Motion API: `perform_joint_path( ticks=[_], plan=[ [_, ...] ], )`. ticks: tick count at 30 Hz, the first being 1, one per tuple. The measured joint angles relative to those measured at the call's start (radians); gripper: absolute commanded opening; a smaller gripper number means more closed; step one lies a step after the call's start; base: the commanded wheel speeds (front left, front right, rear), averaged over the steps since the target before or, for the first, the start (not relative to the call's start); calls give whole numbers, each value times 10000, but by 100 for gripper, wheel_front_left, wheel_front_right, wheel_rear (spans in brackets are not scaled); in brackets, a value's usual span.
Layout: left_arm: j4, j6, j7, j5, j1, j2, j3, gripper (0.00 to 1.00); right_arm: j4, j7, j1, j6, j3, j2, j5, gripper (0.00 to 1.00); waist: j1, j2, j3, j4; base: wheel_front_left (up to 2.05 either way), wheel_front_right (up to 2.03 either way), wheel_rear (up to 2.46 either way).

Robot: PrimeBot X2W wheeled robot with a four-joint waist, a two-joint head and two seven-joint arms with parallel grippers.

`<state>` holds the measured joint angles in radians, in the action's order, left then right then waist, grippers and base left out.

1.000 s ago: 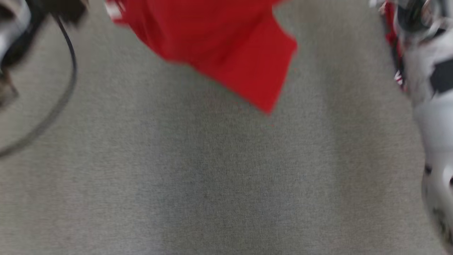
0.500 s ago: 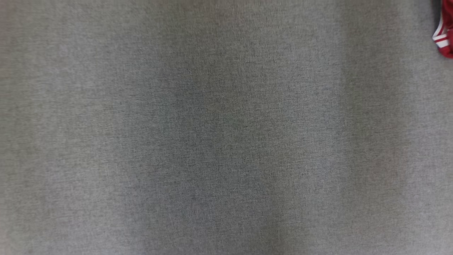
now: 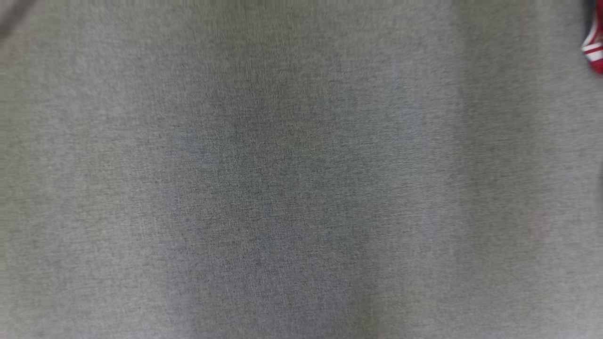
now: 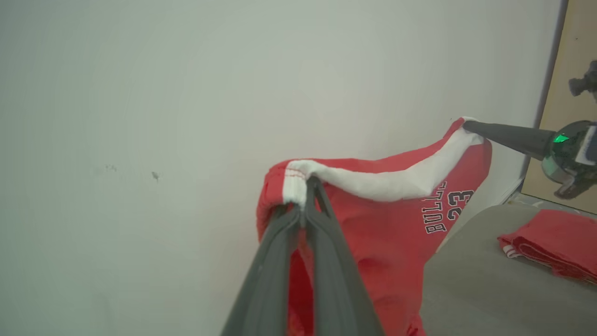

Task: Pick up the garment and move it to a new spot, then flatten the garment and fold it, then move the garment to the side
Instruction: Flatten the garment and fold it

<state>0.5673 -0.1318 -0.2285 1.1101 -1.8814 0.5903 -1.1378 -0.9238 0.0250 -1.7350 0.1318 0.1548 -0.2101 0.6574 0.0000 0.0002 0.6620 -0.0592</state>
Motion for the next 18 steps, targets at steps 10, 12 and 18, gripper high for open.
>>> perform_joint_path(
  ticks=[10,12,18],
  plan=[
    [-1615,104,-314,481,3596,752,621,0,2320,-36,4358,0,966,-606,1540,0,-2,-2,-1243,-79,0,0,0],
    [-2167,249,-337,182,4748,842,993,0,2907,-71,5444,-2,1026,-750,1835,0,-3,-3,-1546,-97,0,0,0],
    [-4201,1072,-341,-811,8863,740,2311,0,4778,-69,9211,-2,844,-1064,2560,0,-4,-3,-2576,-152,0,0,0]
  ],
)
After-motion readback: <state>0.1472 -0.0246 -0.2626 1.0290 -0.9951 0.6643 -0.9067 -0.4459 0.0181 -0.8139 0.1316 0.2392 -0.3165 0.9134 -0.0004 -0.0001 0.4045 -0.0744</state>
